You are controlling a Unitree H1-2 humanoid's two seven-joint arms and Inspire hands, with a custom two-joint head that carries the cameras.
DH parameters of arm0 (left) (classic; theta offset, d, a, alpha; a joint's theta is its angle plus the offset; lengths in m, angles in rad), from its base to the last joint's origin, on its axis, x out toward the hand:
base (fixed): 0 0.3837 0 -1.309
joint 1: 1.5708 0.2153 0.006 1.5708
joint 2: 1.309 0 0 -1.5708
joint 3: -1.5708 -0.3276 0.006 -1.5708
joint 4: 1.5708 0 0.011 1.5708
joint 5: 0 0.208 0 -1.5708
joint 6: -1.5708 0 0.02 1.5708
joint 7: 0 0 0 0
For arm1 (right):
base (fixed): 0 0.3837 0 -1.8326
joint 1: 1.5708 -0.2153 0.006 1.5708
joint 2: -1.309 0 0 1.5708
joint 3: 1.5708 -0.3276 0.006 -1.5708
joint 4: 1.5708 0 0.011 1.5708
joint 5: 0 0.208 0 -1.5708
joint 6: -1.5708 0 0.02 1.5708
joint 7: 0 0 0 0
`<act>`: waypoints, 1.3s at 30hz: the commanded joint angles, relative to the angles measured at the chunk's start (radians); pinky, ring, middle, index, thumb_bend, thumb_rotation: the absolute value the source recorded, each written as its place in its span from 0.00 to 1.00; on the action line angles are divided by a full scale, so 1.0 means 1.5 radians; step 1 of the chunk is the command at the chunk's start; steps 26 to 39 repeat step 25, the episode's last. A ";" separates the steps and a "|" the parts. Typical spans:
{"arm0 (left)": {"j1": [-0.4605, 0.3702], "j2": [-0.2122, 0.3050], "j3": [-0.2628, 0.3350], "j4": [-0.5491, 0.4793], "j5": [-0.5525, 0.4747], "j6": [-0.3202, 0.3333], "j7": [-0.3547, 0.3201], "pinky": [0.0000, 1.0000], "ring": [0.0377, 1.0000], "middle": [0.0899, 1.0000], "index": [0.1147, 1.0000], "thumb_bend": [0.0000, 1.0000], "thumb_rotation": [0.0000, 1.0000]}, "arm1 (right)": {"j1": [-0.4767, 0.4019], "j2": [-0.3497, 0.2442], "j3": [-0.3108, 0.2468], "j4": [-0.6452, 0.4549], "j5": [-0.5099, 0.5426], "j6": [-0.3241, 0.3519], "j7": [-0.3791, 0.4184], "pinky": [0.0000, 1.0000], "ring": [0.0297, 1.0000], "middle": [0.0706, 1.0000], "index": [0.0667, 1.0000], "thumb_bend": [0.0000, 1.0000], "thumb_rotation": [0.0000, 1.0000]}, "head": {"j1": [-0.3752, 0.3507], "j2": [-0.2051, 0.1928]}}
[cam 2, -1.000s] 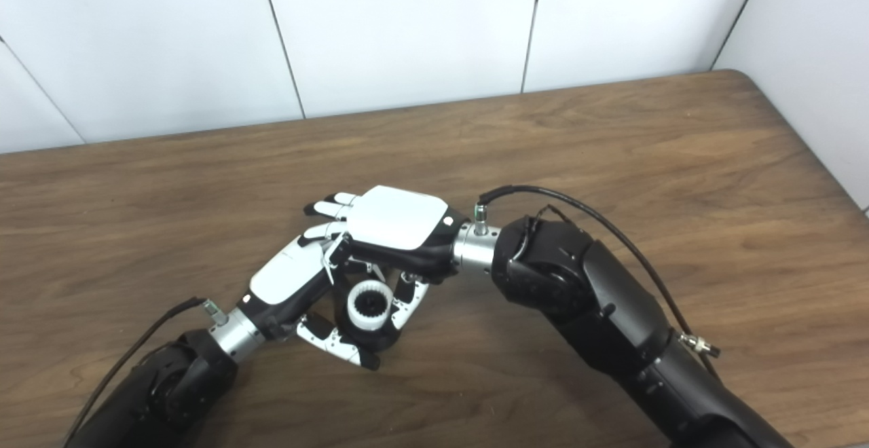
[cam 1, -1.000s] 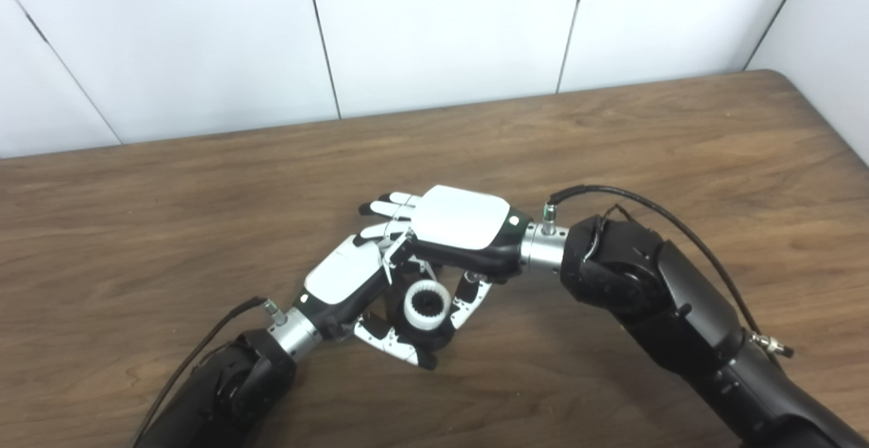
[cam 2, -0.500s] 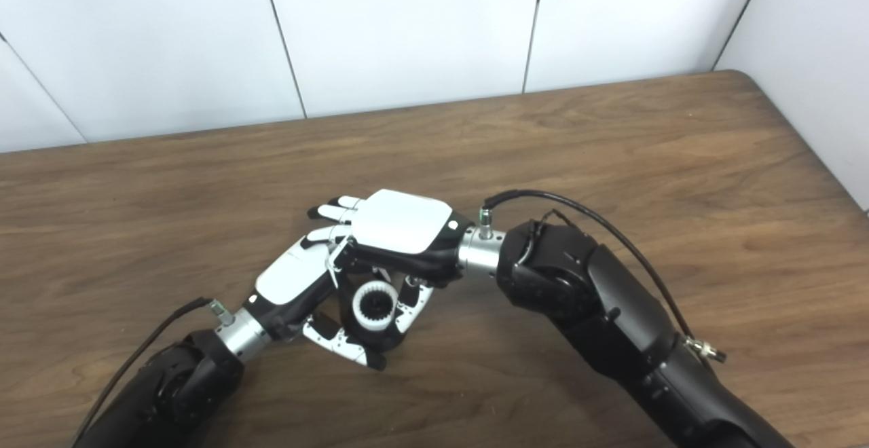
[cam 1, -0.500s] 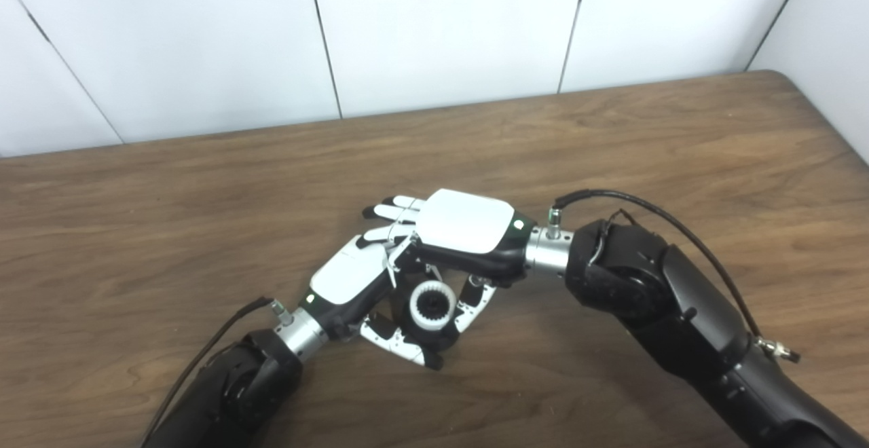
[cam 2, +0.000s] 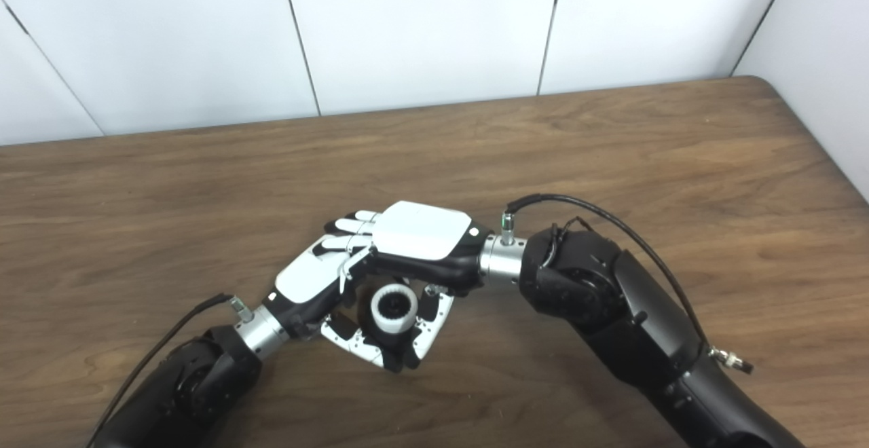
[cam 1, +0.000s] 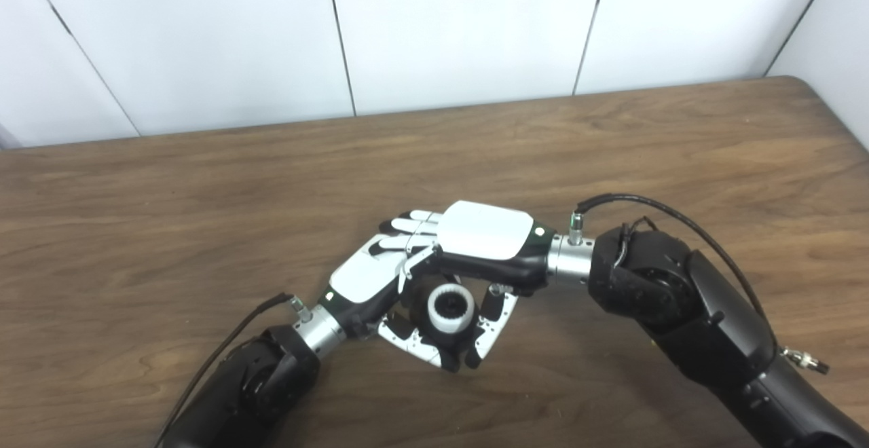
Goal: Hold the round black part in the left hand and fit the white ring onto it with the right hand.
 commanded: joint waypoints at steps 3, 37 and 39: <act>-0.010 0.001 -0.015 0.015 0.013 -0.011 0.004 1.00 0.95 0.80 0.42 0.52 0.05 | -0.016 -0.007 -0.014 -0.026 0.028 -0.009 -0.009 1.00 1.00 0.97 0.86 1.00 0.29 | -0.004 0.001; -0.020 0.021 0.005 0.043 0.029 -0.004 -0.011 1.00 0.92 0.73 0.42 0.52 0.05 | 0.028 0.006 -0.147 -0.125 0.078 0.108 -0.052 1.00 1.00 1.00 0.88 1.00 0.27 | -0.027 -0.006; -0.020 0.021 0.005 0.043 0.029 -0.004 -0.011 1.00 0.92 0.73 0.42 0.52 0.05 | 0.028 0.006 -0.147 -0.125 0.078 0.108 -0.052 1.00 1.00 1.00 0.88 1.00 0.27 | -0.027 -0.006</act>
